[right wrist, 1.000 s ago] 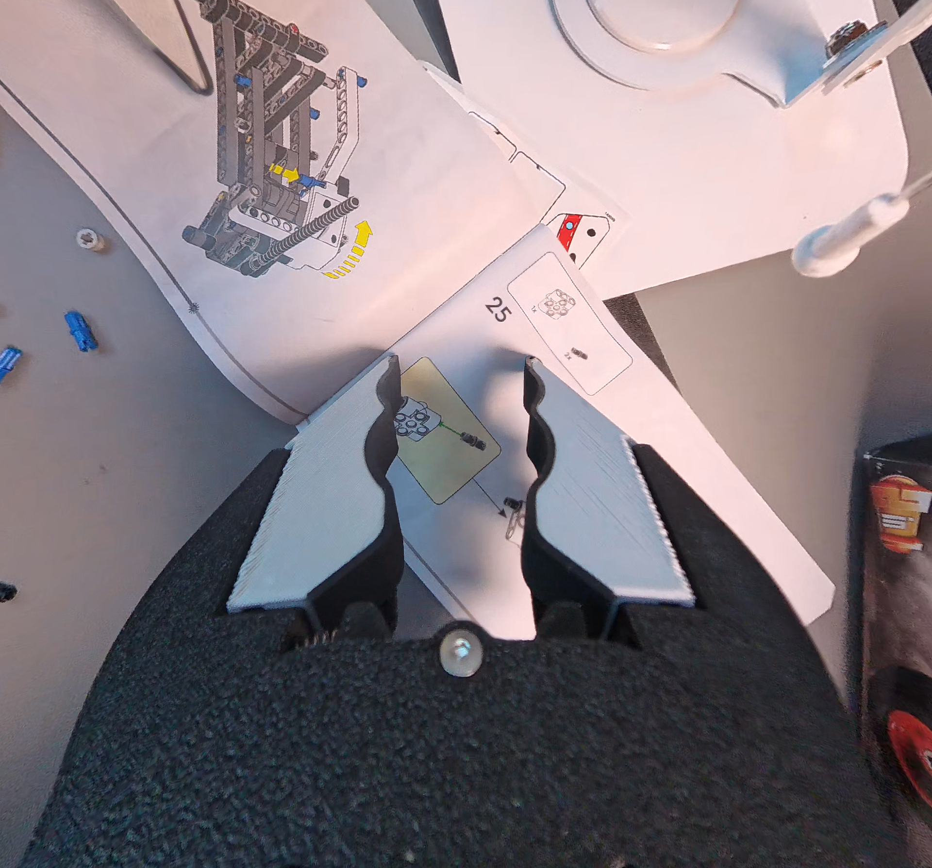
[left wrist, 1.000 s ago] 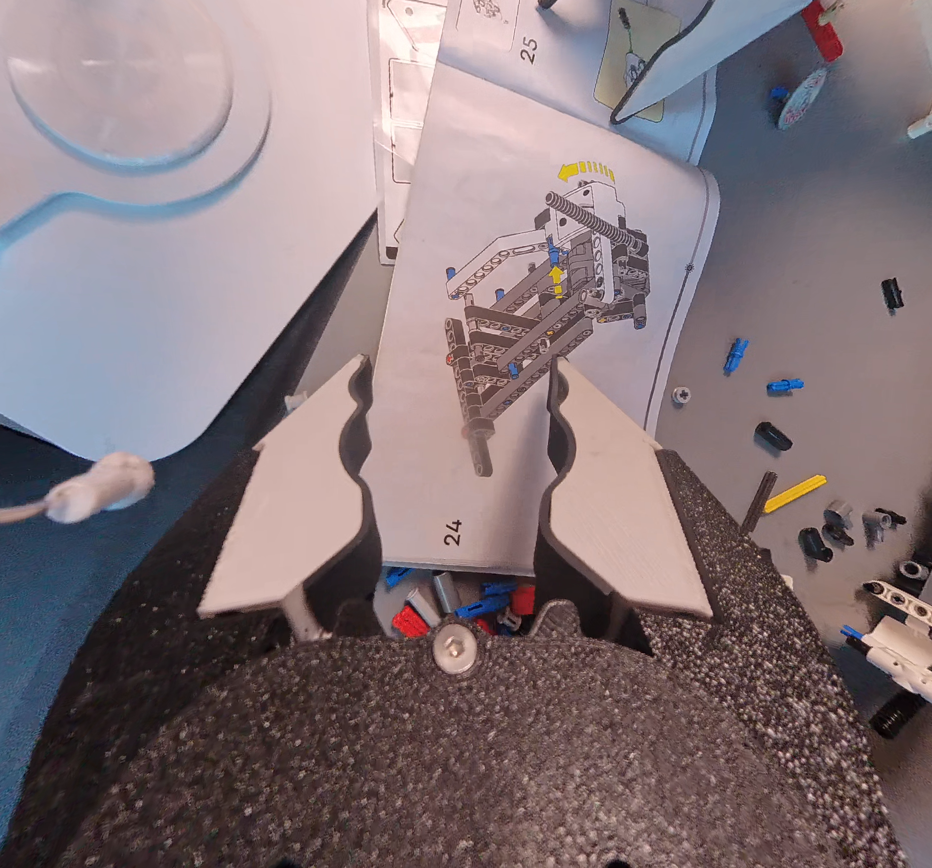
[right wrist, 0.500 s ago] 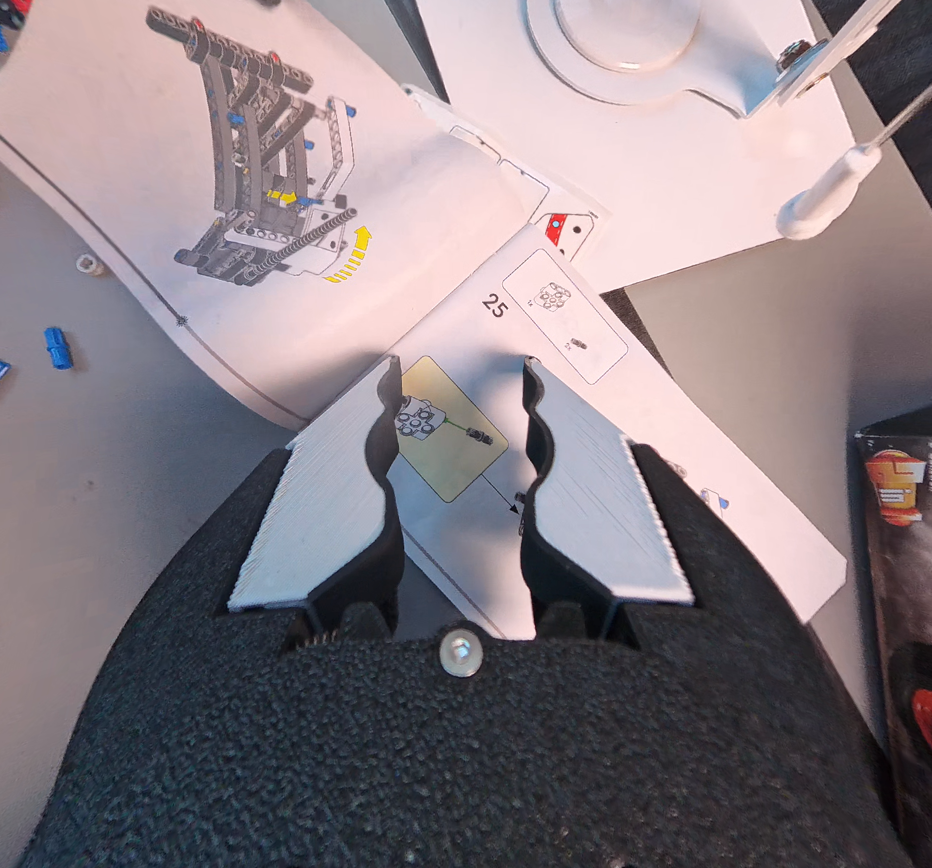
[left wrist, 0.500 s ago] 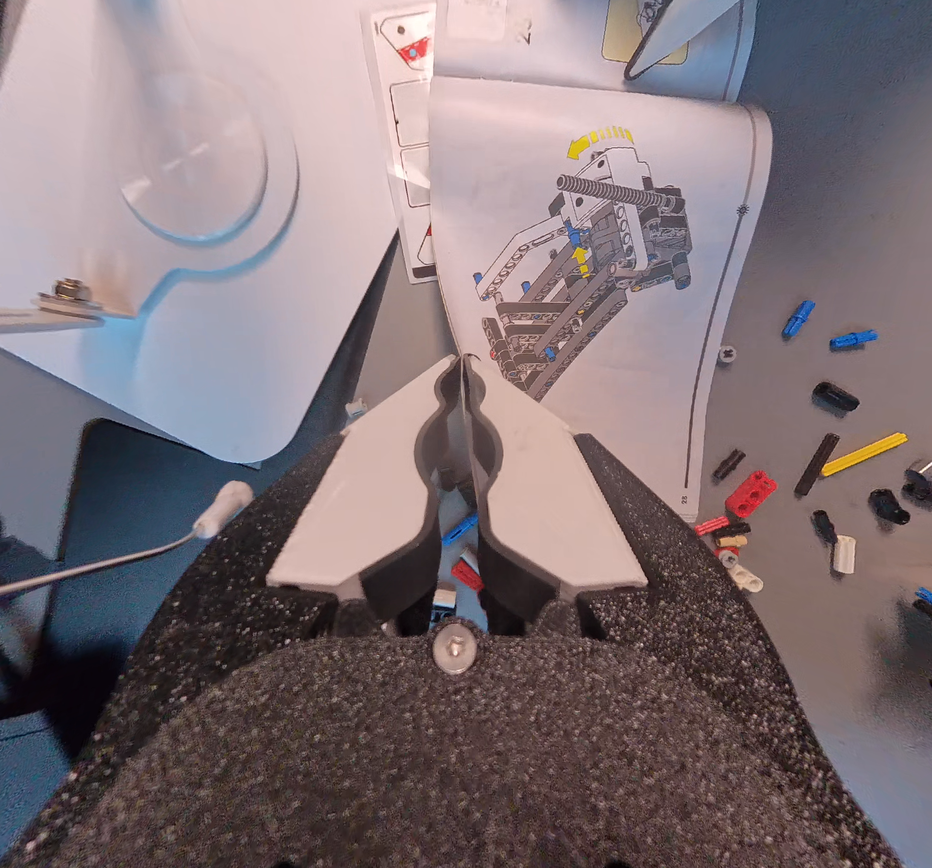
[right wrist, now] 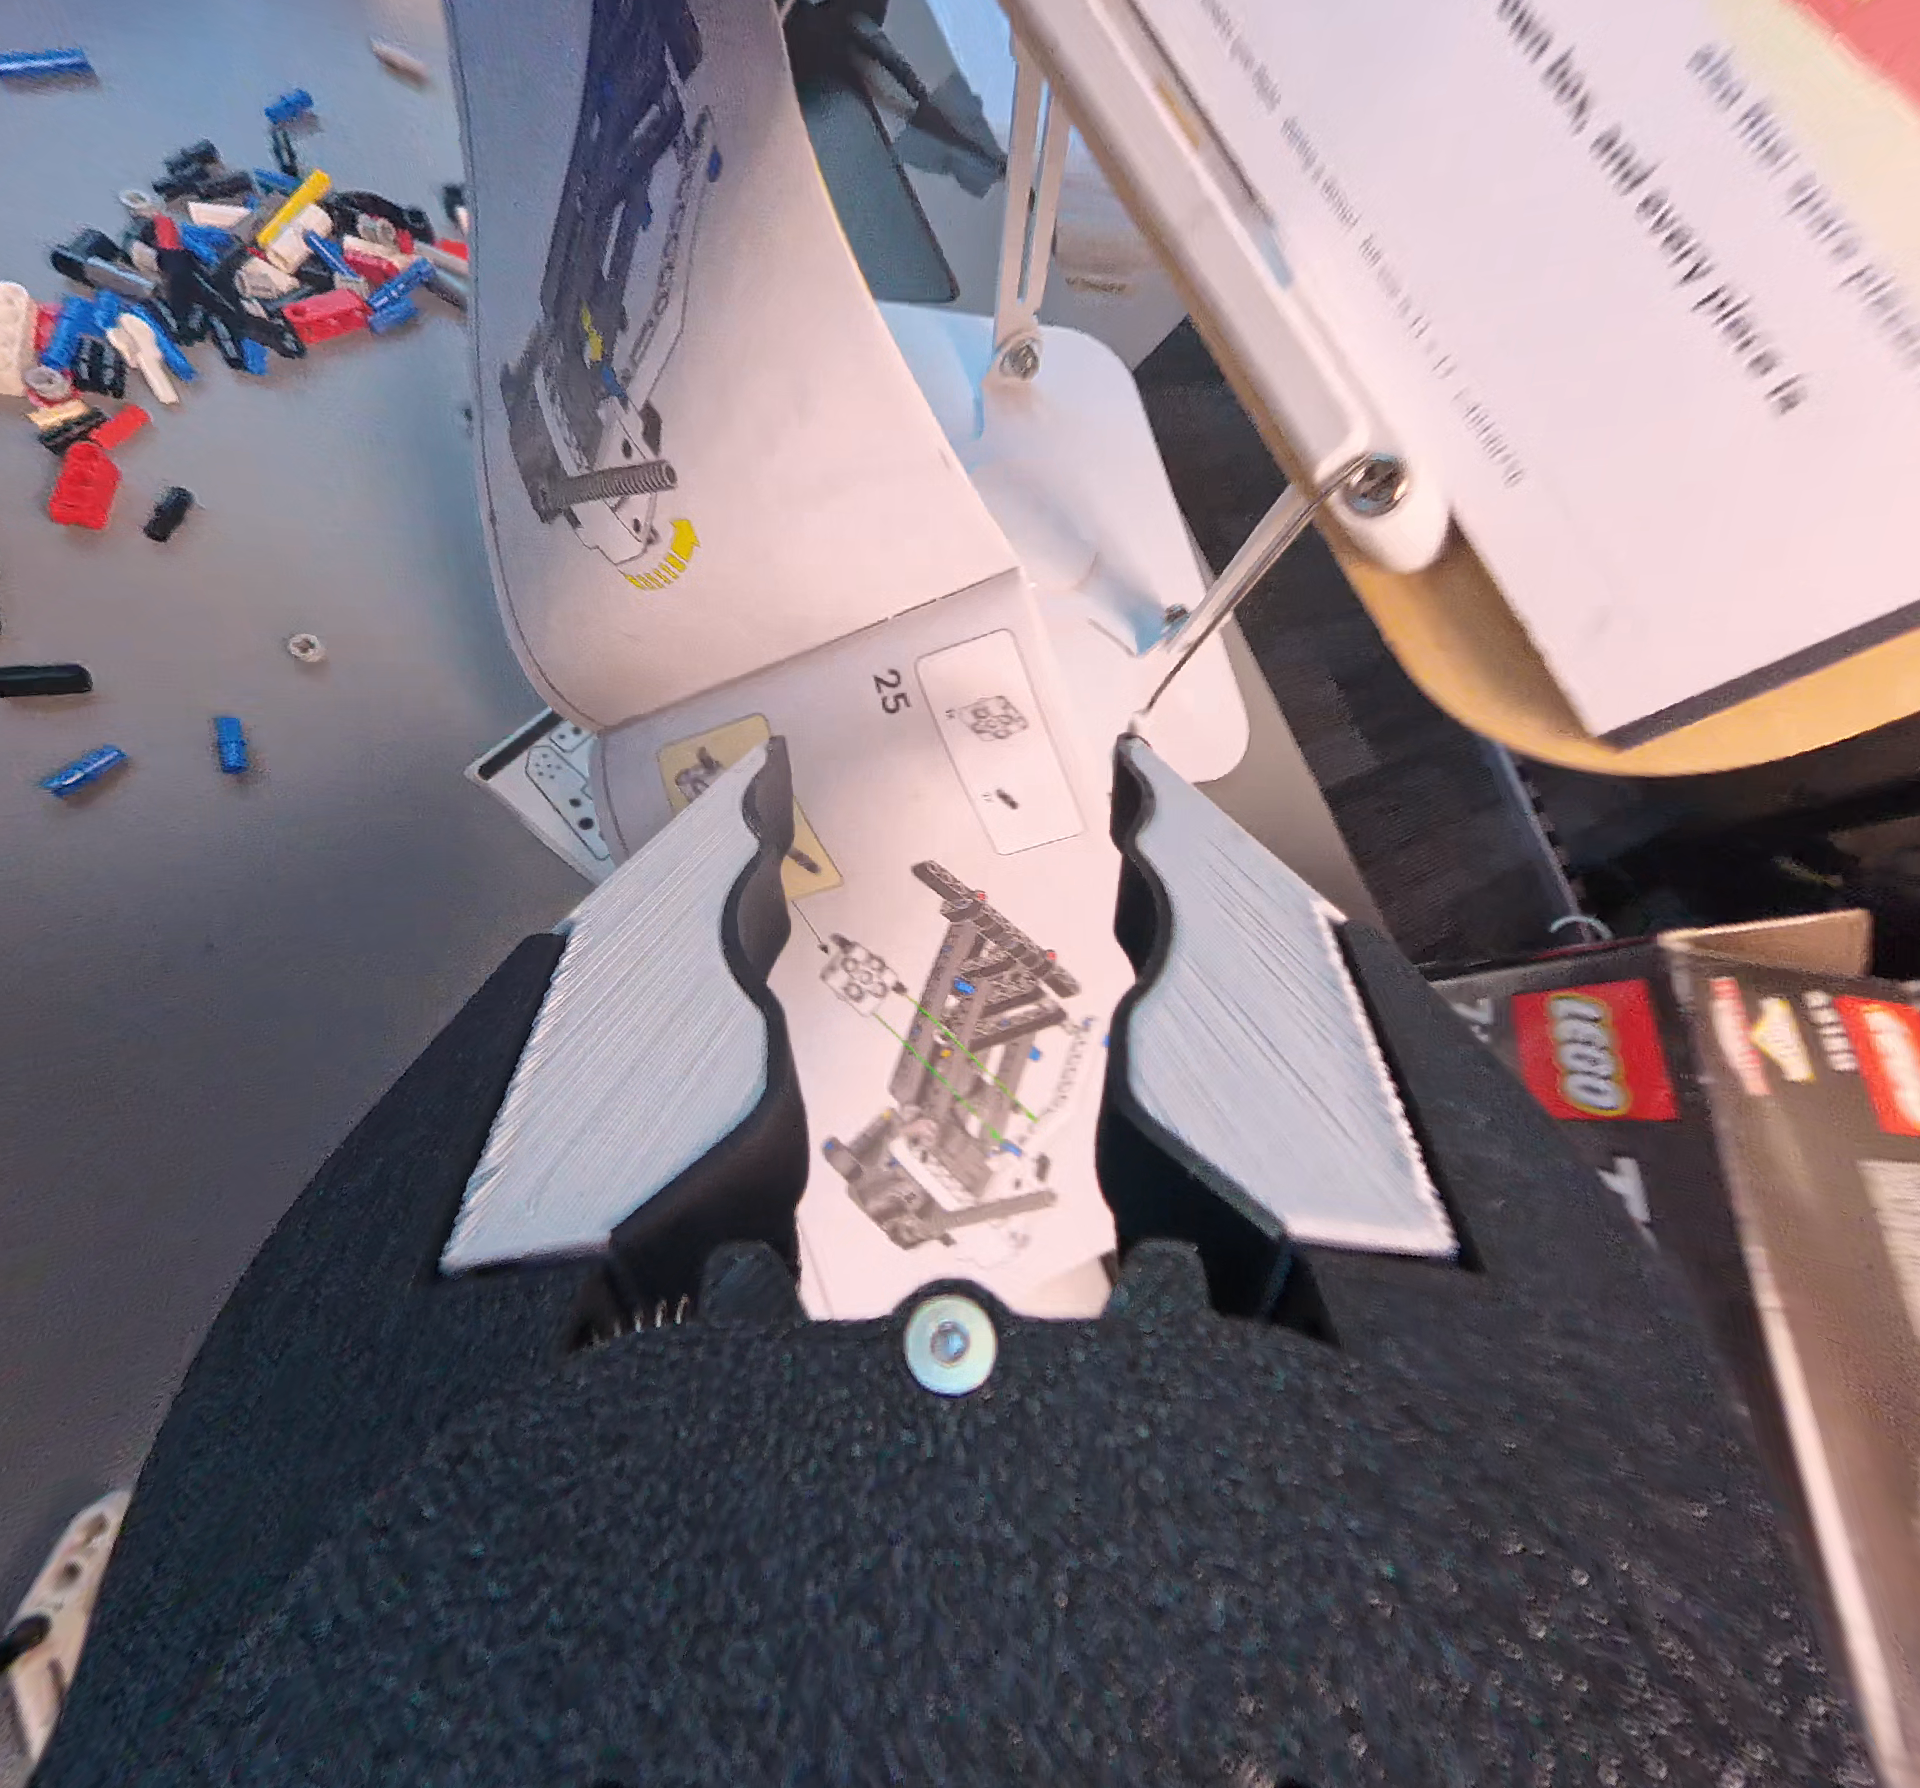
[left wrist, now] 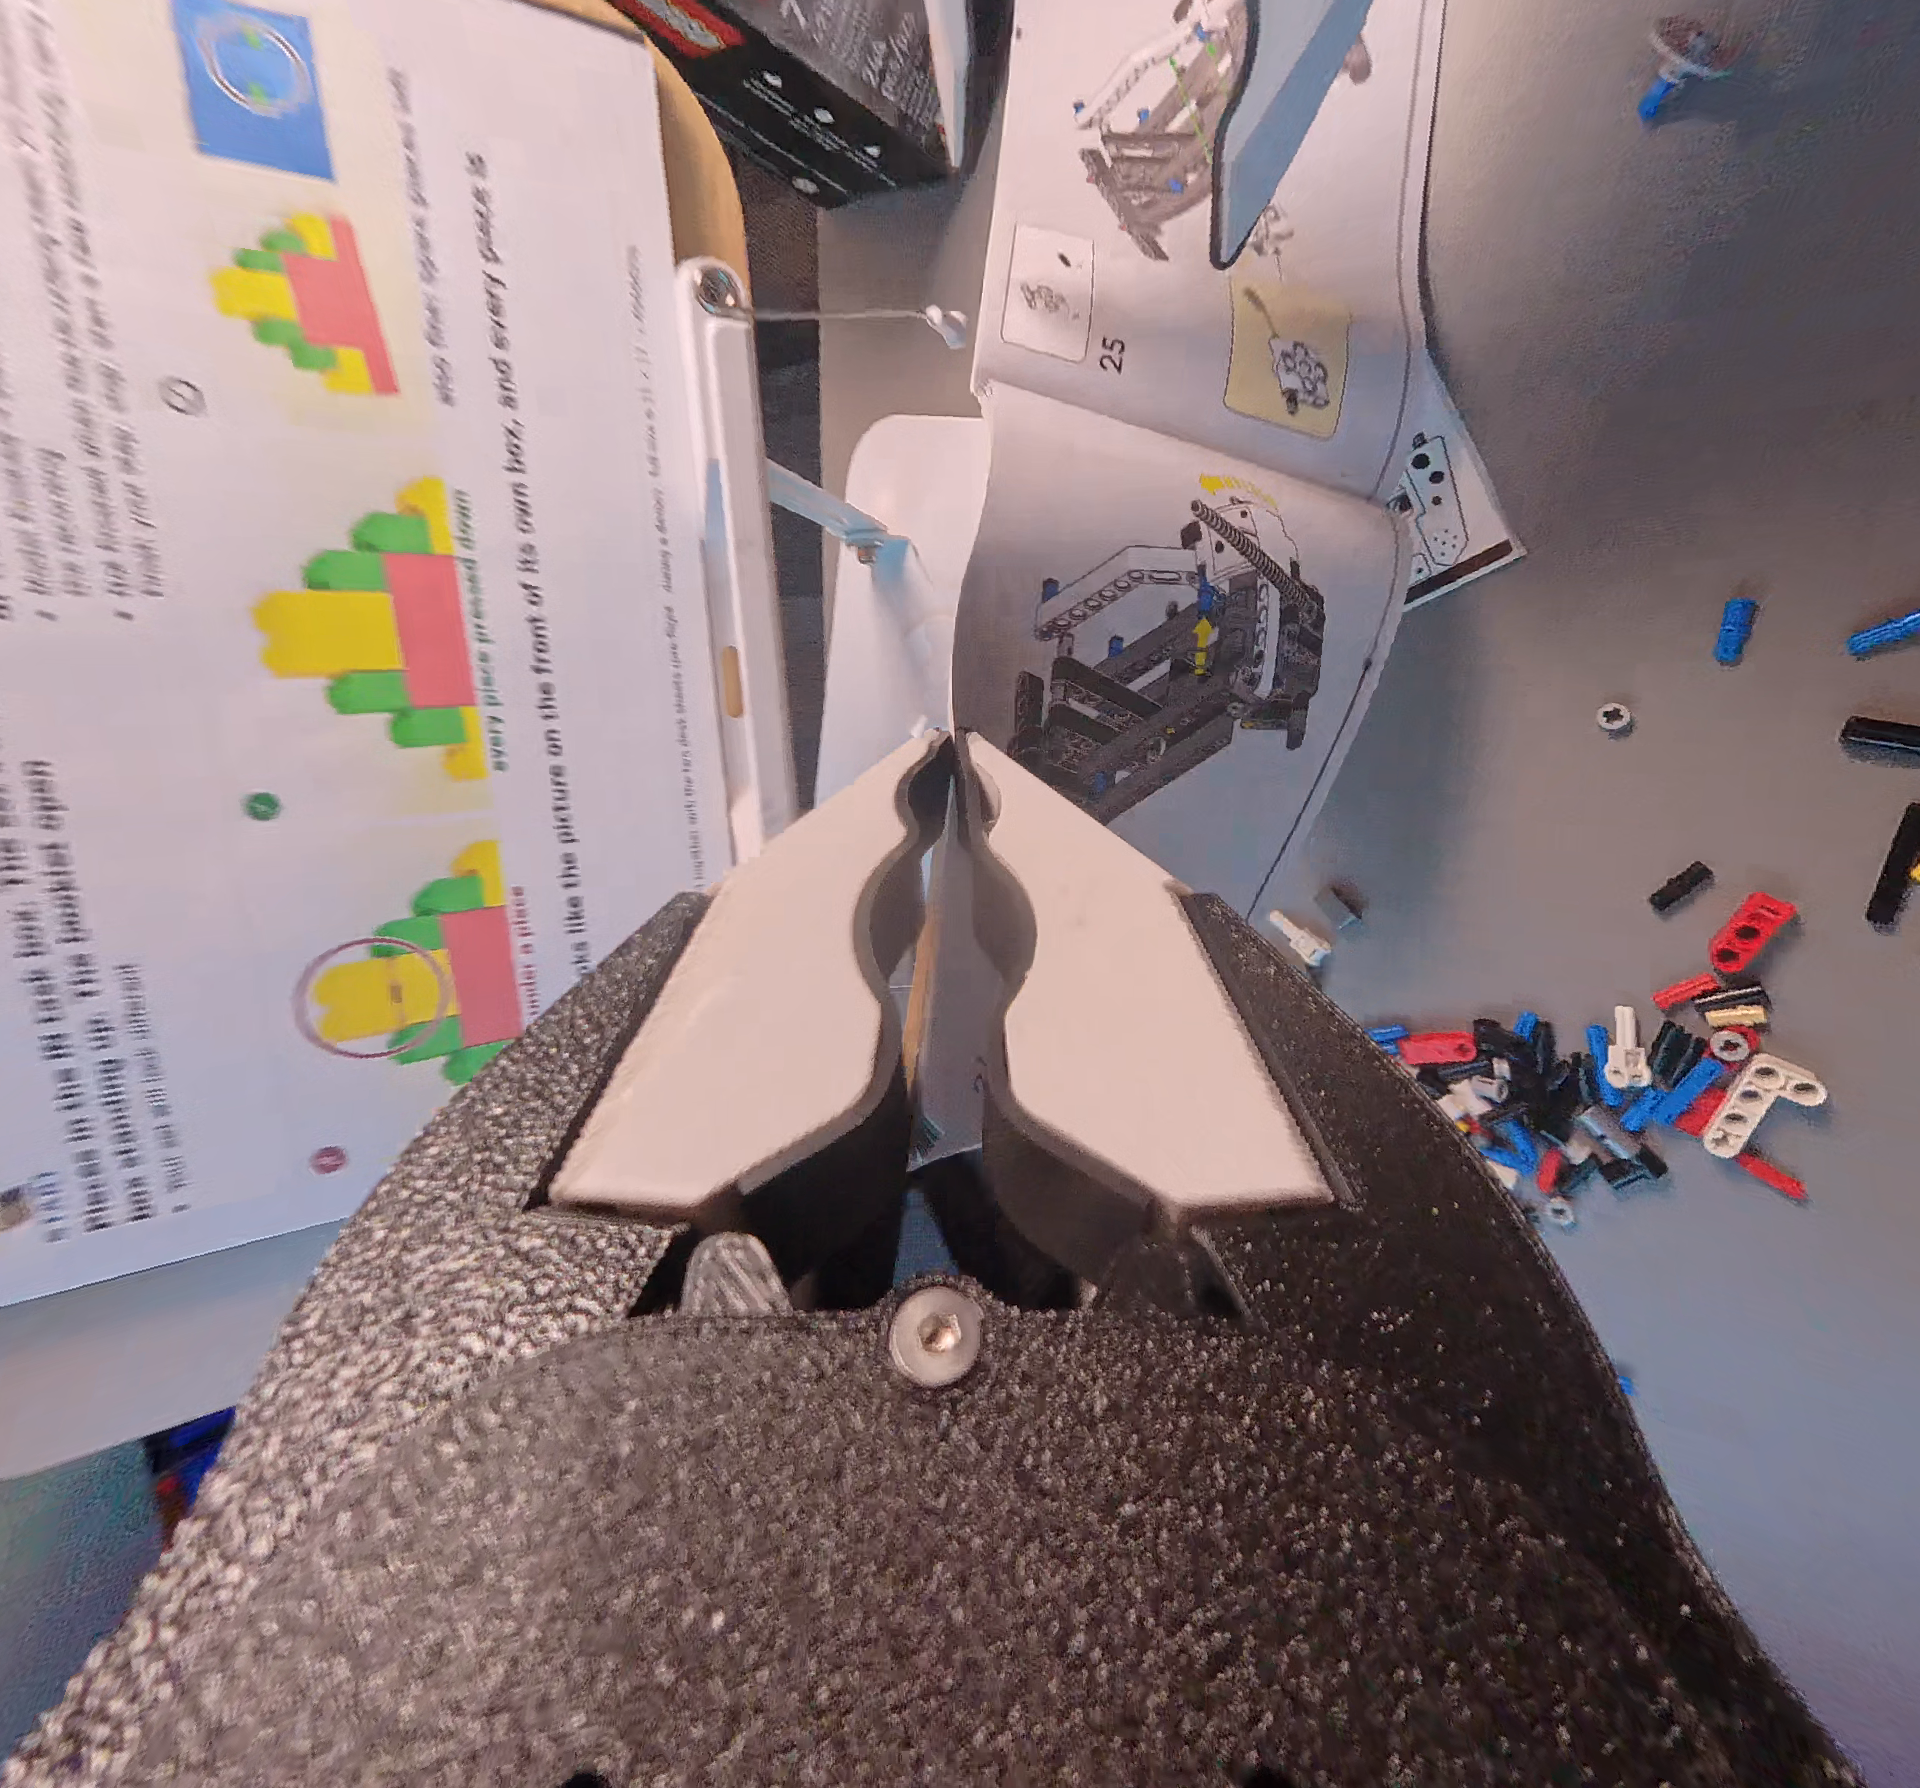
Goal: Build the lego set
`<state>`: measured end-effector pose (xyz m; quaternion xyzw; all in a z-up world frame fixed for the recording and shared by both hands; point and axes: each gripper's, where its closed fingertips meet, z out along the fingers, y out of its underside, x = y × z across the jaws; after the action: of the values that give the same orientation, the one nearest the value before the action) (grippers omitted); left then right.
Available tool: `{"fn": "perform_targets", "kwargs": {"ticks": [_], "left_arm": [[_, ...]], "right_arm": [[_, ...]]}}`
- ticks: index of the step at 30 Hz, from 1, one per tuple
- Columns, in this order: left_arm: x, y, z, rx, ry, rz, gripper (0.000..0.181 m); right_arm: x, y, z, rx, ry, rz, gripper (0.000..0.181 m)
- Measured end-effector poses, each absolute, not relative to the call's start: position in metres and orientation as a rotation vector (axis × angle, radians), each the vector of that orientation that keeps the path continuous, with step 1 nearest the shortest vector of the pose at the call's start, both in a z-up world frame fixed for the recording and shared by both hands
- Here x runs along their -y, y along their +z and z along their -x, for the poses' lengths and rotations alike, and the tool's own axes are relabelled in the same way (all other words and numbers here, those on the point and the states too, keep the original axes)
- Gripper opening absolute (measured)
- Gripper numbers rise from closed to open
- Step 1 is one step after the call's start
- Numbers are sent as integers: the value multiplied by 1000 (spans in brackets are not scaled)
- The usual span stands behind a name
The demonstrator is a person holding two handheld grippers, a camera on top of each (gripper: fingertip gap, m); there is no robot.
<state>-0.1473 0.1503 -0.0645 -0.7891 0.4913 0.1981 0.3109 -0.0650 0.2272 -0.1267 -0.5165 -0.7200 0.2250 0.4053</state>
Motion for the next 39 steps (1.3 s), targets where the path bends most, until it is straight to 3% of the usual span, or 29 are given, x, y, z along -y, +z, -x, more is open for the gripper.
{"fn": "perform_targets", "kwargs": {"ticks": [5, 10, 12, 15, 22, 29, 36, 39], "left_arm": [[-144, -14, 131, -1390, 659, 1940, 0], [-134, 35, 126, -1383, 745, 1836, 0], [-127, 51, 128, -1360, 760, 1825, 0], [-116, 66, 141, -1327, 788, 1838, 0], [-101, 77, 202, -1134, 793, 1972, 0], [-134, 79, 269, -855, 620, 2114, 0], [-173, 35, 311, -757, 413, 2312, 0], [-186, 30, 318, -735, 398, 2307, 1]], "right_arm": [[-221, -97, 72, 1975, 564, 1197, 80], [-215, -113, 74, 2152, 643, 1249, 88], [-202, -130, 68, 2224, 677, 1249, 69], [-190, -145, 57, 2259, 686, 1212, 3], [-209, -51, 35, 2156, 624, 1195, 1], [-265, 54, 74, 2114, 188, 1207, 1], [-311, 16, 117, 2199, 72, 1376, 1], [-332, 6, 128, 2153, 2, 1369, 10]]}}
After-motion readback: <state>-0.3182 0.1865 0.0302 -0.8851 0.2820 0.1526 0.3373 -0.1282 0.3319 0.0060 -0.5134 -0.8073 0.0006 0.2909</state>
